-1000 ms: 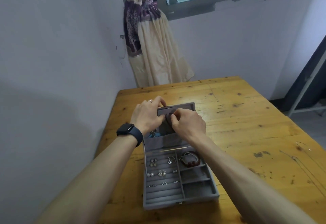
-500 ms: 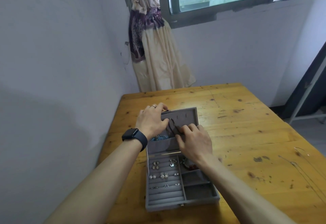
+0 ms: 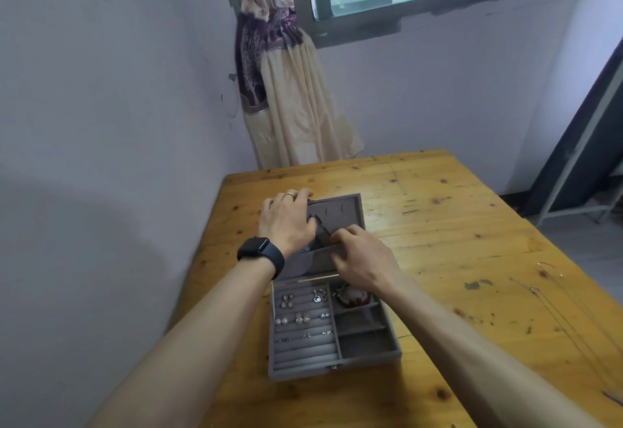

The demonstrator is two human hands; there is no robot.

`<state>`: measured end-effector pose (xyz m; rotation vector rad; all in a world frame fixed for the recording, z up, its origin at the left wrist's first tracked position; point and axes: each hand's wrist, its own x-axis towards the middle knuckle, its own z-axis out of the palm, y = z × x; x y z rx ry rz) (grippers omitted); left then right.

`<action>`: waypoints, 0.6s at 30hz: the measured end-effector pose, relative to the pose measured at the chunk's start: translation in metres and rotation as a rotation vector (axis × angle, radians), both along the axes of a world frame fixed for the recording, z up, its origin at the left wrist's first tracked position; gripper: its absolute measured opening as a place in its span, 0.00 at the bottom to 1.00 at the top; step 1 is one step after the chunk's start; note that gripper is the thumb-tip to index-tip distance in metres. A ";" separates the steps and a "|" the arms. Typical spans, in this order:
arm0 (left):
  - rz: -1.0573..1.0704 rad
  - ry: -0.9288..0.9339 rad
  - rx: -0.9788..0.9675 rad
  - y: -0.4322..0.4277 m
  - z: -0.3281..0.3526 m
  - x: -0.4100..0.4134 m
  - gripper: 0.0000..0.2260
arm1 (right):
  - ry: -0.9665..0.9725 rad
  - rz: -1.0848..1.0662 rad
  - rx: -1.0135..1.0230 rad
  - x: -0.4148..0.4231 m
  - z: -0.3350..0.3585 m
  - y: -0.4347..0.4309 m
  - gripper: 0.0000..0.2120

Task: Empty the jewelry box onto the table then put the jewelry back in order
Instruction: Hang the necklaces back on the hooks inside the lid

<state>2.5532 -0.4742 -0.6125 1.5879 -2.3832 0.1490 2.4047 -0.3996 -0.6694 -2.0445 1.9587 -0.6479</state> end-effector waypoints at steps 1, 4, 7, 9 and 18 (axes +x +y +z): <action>-0.016 0.005 -0.008 0.002 0.000 -0.002 0.22 | -0.021 -0.004 -0.017 -0.003 0.002 0.003 0.17; -0.081 0.056 -0.038 0.018 0.001 -0.013 0.22 | -0.122 -0.031 -0.090 -0.014 0.006 0.019 0.15; -0.173 0.134 -0.058 0.045 -0.003 -0.027 0.23 | -0.237 -0.097 -0.201 -0.031 0.009 0.052 0.12; -0.235 0.205 -0.027 0.068 -0.012 -0.039 0.23 | -0.275 -0.167 -0.279 -0.045 0.009 0.085 0.11; -0.444 0.320 0.233 0.178 -0.087 -0.112 0.21 | -0.317 -0.518 -0.301 -0.117 -0.027 0.238 0.10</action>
